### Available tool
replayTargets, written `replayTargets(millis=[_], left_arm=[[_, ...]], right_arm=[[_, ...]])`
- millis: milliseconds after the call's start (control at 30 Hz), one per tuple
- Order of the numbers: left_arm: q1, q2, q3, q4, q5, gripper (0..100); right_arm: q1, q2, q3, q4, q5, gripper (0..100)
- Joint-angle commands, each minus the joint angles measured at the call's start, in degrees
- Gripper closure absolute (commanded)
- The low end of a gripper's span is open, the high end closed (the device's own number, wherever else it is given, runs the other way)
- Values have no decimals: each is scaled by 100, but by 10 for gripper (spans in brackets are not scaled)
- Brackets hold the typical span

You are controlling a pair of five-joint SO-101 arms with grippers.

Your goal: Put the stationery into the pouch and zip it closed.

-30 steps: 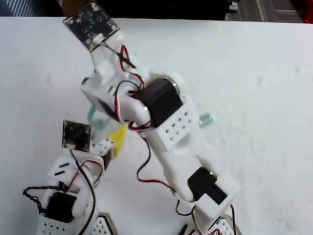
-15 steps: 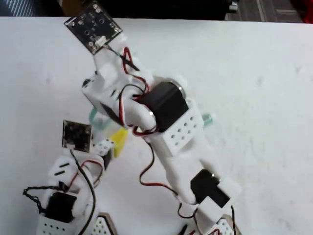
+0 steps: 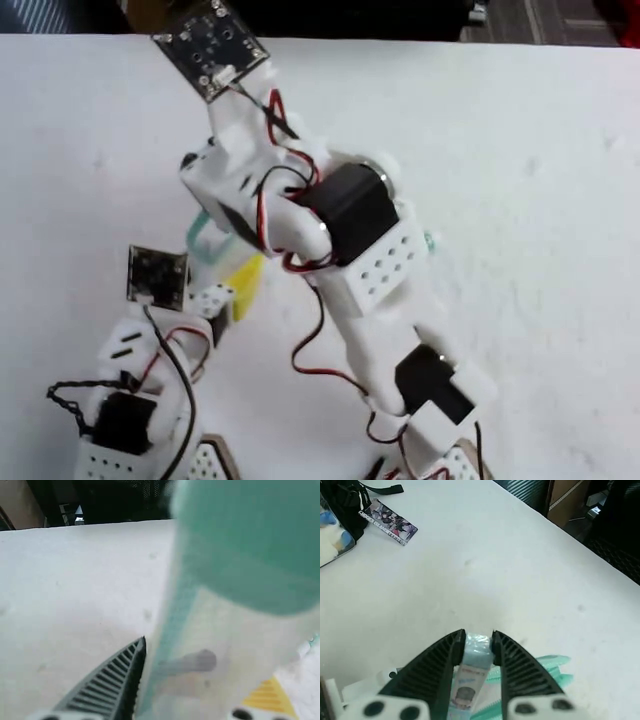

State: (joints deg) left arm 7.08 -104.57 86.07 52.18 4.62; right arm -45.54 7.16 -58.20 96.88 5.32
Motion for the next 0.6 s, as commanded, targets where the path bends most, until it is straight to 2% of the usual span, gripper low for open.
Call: replayTargets(millis=[0, 567], left_arm=[[-66, -22, -158, -44, 9, 728], [-57, -22, -141, -44, 9, 728]], right_arm=[[66, -286, -123, 101, 35, 981], [66, -286, -123, 110, 70, 978]])
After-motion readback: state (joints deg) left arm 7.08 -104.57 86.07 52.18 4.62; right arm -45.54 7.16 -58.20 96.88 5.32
